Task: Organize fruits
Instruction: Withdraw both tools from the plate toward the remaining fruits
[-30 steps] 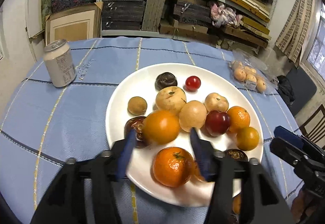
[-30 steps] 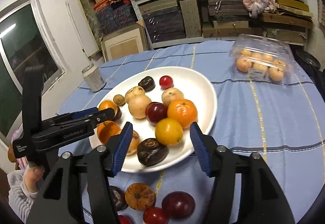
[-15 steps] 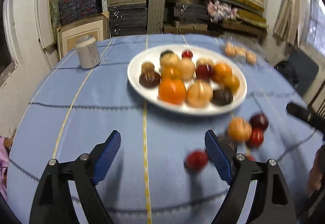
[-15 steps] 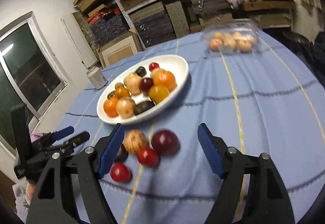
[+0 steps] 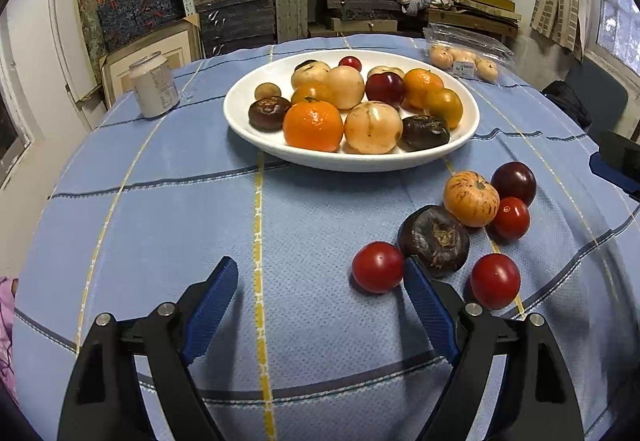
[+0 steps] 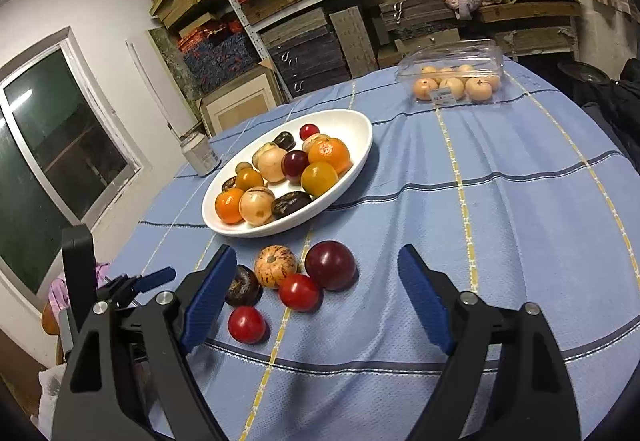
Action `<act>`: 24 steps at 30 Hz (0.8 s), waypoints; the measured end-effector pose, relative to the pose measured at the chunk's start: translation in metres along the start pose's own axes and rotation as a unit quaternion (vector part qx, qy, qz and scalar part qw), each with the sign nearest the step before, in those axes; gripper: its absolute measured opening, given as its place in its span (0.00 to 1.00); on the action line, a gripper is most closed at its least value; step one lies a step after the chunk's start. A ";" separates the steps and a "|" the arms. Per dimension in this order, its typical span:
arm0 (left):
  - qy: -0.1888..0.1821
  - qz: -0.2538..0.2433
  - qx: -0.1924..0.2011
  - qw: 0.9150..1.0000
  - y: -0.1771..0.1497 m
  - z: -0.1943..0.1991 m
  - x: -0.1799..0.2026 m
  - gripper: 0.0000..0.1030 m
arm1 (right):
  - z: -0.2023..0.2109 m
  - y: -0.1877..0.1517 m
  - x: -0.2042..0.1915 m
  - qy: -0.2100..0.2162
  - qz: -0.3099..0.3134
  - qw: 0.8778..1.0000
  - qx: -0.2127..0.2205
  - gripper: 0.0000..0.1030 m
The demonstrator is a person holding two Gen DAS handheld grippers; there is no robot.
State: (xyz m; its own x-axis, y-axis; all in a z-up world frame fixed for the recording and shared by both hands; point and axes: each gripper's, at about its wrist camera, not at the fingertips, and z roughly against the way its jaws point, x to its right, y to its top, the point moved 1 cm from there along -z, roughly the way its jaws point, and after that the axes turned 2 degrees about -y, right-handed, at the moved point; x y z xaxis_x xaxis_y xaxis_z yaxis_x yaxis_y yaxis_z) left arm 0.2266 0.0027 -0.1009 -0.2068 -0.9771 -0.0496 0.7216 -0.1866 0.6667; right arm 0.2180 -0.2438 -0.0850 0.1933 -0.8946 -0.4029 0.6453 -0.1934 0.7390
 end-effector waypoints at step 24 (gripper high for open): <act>-0.036 -0.022 0.004 0.999 0.010 -0.009 0.008 0.58 | -0.010 -0.009 -0.015 -0.007 0.030 0.999 -0.025 0.80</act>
State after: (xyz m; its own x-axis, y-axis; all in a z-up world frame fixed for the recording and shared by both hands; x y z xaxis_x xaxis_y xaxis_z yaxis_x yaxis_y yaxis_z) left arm 0.2377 -0.0083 -0.1014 -0.2861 -0.9579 -0.0258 0.7053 -0.2287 0.6709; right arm 0.2170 -0.2249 -0.0914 0.2237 -0.9093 -0.3510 0.6687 -0.1188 0.7340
